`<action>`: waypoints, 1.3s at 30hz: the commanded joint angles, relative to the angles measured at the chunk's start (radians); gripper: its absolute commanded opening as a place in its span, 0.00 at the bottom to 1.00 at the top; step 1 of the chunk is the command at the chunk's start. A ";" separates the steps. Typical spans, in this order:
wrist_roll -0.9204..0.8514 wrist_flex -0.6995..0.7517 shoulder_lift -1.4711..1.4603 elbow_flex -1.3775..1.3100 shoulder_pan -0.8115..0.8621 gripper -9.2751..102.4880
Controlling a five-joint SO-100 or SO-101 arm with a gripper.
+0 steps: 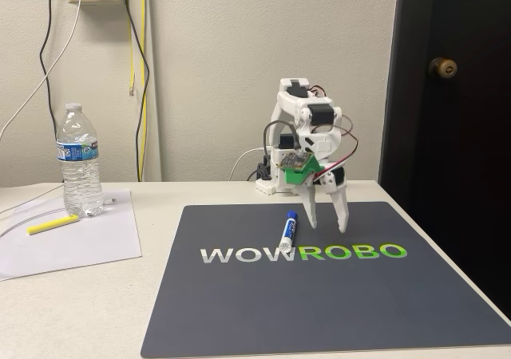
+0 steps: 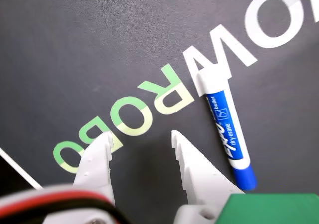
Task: Pick up the blue marker.
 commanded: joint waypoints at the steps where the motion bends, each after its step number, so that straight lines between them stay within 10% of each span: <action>1: -0.064 0.040 0.103 -0.012 0.035 0.34; 24: -0.552 0.026 0.078 0.055 0.298 0.34; 39: -0.538 -0.172 0.173 0.367 0.284 0.34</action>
